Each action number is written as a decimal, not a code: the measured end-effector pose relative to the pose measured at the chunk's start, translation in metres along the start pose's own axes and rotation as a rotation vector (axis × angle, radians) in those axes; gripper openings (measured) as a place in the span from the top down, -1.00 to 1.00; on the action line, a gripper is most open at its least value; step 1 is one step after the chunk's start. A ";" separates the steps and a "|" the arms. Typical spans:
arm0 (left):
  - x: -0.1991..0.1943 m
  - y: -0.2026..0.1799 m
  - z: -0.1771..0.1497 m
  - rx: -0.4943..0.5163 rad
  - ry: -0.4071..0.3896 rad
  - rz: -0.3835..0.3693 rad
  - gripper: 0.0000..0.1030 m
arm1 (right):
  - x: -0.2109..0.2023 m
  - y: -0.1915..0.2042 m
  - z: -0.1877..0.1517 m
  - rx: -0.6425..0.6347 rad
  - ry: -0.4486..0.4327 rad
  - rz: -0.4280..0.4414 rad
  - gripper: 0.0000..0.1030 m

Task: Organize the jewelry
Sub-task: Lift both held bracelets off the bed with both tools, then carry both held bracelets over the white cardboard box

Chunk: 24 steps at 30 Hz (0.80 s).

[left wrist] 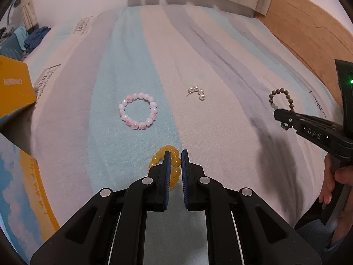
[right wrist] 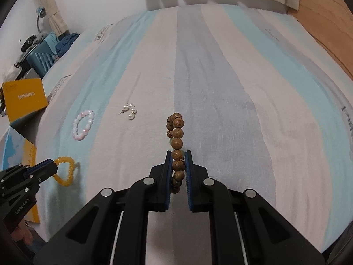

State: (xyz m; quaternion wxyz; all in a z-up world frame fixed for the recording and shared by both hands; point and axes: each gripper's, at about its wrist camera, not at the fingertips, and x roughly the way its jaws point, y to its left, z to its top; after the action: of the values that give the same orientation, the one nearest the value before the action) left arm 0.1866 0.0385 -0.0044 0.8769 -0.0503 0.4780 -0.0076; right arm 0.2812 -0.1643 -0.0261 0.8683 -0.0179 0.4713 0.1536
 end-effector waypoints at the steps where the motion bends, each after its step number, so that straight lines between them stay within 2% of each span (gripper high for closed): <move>1: -0.002 -0.001 0.000 0.000 0.002 -0.005 0.84 | -0.004 0.000 -0.001 0.014 0.003 0.008 0.80; 11: -0.038 -0.001 -0.001 -0.005 -0.019 -0.014 0.84 | -0.044 0.015 0.001 0.006 -0.013 0.010 0.80; 16: -0.061 -0.002 -0.003 -0.011 -0.030 -0.013 0.84 | -0.059 0.024 -0.003 -0.005 0.006 0.017 0.80; 24: -0.093 0.006 -0.012 -0.014 -0.038 0.014 0.84 | -0.083 0.051 -0.015 -0.052 0.013 0.025 0.80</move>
State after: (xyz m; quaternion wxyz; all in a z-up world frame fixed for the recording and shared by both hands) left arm 0.1257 0.0496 0.0661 0.8856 -0.0530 0.4615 0.0028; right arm 0.2124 -0.1396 0.0402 0.8625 -0.0354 0.4728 0.1767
